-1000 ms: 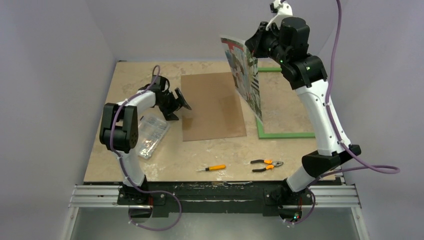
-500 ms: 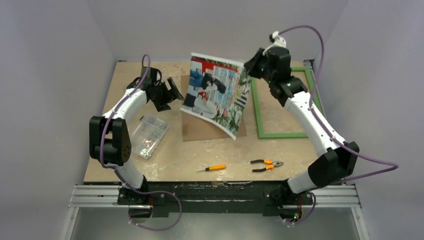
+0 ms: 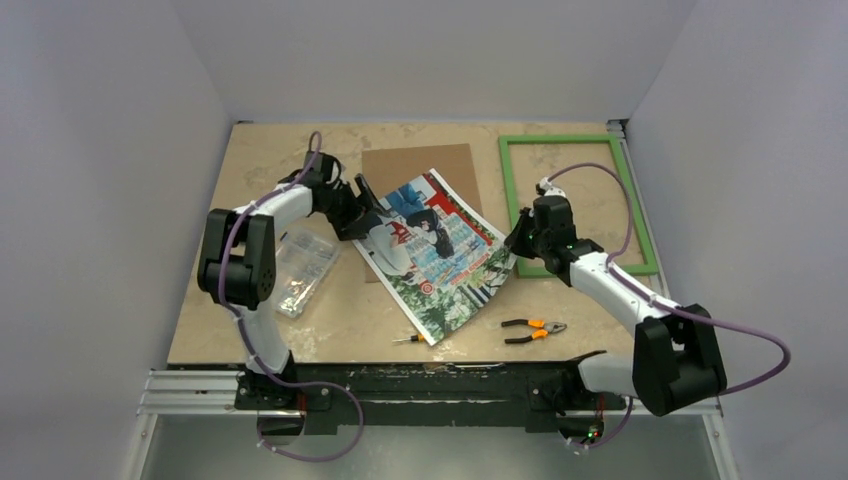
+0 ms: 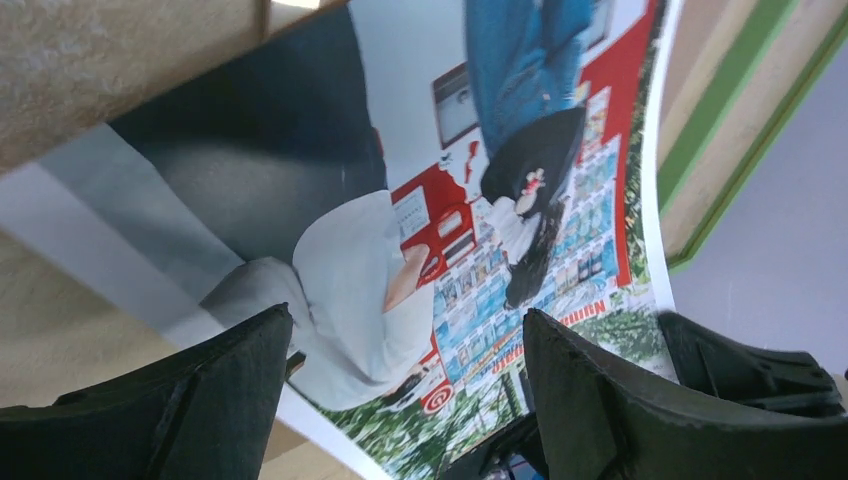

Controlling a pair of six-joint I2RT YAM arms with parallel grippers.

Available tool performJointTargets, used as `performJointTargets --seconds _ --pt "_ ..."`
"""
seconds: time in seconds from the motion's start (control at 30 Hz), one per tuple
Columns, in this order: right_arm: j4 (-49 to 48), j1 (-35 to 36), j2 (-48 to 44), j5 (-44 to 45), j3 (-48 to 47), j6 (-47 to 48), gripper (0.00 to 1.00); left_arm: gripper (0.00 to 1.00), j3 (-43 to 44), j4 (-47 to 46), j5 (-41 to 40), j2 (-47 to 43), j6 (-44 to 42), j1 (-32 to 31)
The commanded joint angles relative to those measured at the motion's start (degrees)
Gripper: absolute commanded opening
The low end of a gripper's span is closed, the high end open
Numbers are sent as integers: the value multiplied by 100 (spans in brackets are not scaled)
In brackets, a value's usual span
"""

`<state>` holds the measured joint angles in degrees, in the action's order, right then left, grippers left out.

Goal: Take the photo out of the frame

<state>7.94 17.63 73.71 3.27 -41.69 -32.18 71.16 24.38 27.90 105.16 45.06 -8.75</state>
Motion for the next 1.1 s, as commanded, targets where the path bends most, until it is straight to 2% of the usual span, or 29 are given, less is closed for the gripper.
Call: performJointTargets --seconds 0.0,0.13,0.43,0.57,0.63,0.73,0.87,1.07 --pt "-423 22 -294 -1368 348 219 0 82 -143 -337 336 365 371 -30" --pt "-299 16 -420 -1857 517 221 0 82 -98 -250 243 539 320 -30" --pt "494 -7 190 -2411 239 559 24 83 -119 -202 152 616 291 -39" --pt "895 -38 506 -2410 0 902 29 83 -90 -131 49 561 205 -47" --pt "1052 -45 534 -2401 -133 1049 25 83 -64 -89 20 529 173 -56" --pt "1143 -40 469 -2371 -250 1042 0 83 17 14 -41 412 99 -56" --pt "881 -115 243 -2355 -182 534 0 83 243 281 -181 18 -269 -70" --pt "-153 -486 -170 -2003 266 -798 0 83 400 617 -868 -847 -775 -105"
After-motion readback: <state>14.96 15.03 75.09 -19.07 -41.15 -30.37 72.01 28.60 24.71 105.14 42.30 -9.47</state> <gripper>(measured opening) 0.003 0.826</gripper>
